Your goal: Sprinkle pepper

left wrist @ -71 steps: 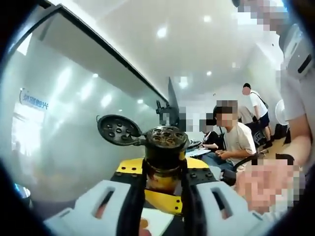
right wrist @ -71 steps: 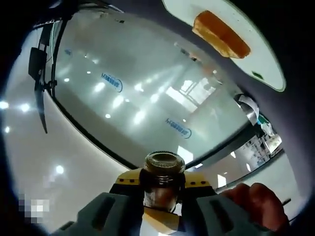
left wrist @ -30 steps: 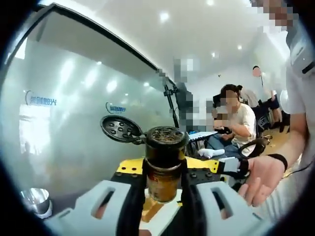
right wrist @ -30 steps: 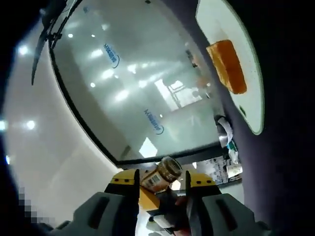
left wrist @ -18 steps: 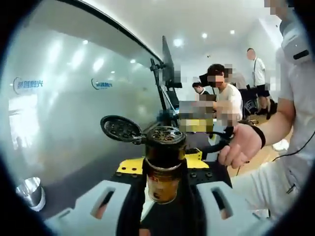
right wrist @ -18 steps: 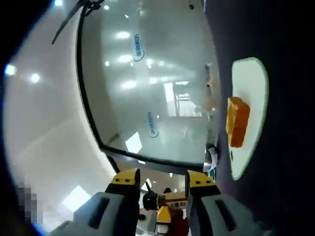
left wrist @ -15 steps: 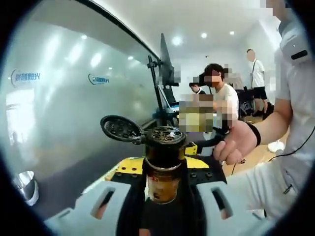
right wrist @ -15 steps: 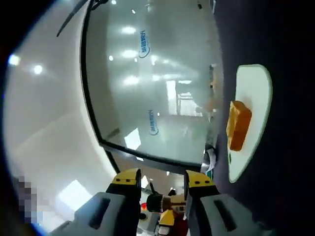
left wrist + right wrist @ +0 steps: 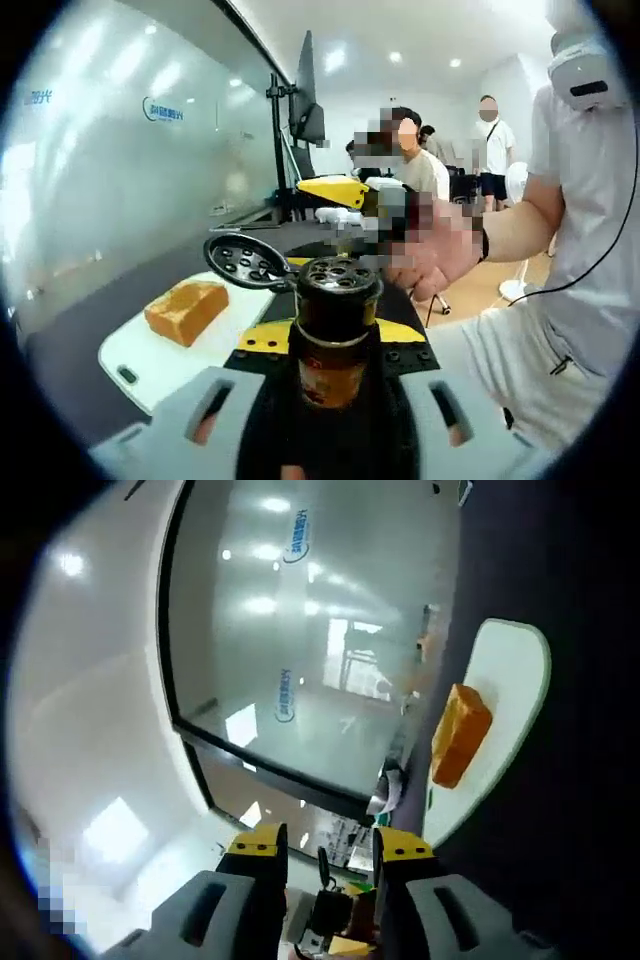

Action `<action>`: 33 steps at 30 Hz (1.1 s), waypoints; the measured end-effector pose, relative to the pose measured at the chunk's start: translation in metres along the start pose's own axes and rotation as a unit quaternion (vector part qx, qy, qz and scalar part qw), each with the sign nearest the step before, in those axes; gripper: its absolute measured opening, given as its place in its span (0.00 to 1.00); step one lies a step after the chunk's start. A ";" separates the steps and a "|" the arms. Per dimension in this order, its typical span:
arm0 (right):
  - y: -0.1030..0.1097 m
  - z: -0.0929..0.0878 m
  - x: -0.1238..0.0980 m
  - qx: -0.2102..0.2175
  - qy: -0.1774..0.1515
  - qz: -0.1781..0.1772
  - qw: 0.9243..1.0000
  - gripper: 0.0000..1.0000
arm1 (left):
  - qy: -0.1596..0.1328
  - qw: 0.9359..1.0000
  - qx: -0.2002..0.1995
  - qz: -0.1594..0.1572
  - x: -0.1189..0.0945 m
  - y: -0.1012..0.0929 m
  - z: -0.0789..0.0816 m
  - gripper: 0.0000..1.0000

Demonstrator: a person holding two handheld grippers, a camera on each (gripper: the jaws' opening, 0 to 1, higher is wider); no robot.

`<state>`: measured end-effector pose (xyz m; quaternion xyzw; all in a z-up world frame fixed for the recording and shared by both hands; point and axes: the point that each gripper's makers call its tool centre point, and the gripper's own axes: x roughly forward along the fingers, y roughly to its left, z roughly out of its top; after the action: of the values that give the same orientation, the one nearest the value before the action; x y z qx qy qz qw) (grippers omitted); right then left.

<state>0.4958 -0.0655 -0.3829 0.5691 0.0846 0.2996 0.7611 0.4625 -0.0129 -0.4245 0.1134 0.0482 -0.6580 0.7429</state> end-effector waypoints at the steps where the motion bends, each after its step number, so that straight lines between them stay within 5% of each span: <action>1: -0.002 -0.004 0.000 -0.010 0.012 -0.007 1.000 0.29 | 0.002 1.000 0.001 0.000 0.000 0.001 -0.003 0.17; 2: -0.001 -0.005 0.001 -0.010 0.014 -0.006 1.000 0.27 | -0.019 1.000 -0.015 -0.014 -0.001 -0.001 0.004 0.17; 8: 0.006 -0.016 0.012 -0.061 0.081 0.009 0.995 0.25 | -0.020 0.999 -0.010 -0.028 -0.003 0.001 0.000 0.17; 13: -0.017 -0.002 0.018 -0.112 0.109 -0.058 0.986 0.16 | -0.025 0.998 -0.017 -0.051 -0.002 -0.002 0.001 0.17; 16: -0.010 -0.008 0.024 -0.078 0.142 -0.026 0.986 0.13 | -0.020 0.998 -0.014 -0.057 0.003 -0.005 0.003 0.18; 20: -0.020 -0.021 0.031 -0.057 0.178 -0.041 0.982 0.12 | -0.018 0.998 -0.014 -0.062 0.004 -0.006 0.003 0.18; 22: -0.011 -0.032 0.034 -0.026 0.203 -0.016 0.979 0.10 | -0.019 0.998 -0.012 -0.065 0.005 -0.006 0.003 0.18; 26: -0.003 -0.032 0.042 0.031 0.200 0.016 0.979 0.09 | -0.019 0.998 -0.013 -0.062 0.007 -0.007 0.004 0.18; 28: 0.004 -0.037 0.042 0.066 0.219 0.038 0.973 0.09 | -0.019 0.998 -0.010 -0.062 0.008 -0.008 0.005 0.18; 33: 0.001 -0.035 0.049 0.085 0.219 0.044 0.971 0.09 | -0.019 0.998 -0.008 -0.062 0.009 -0.008 0.005 0.18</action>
<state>0.5186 -0.0095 -0.3838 0.5551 0.2494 0.4418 0.6591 0.4552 -0.0237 -0.4227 0.0919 0.0464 -0.7042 0.7025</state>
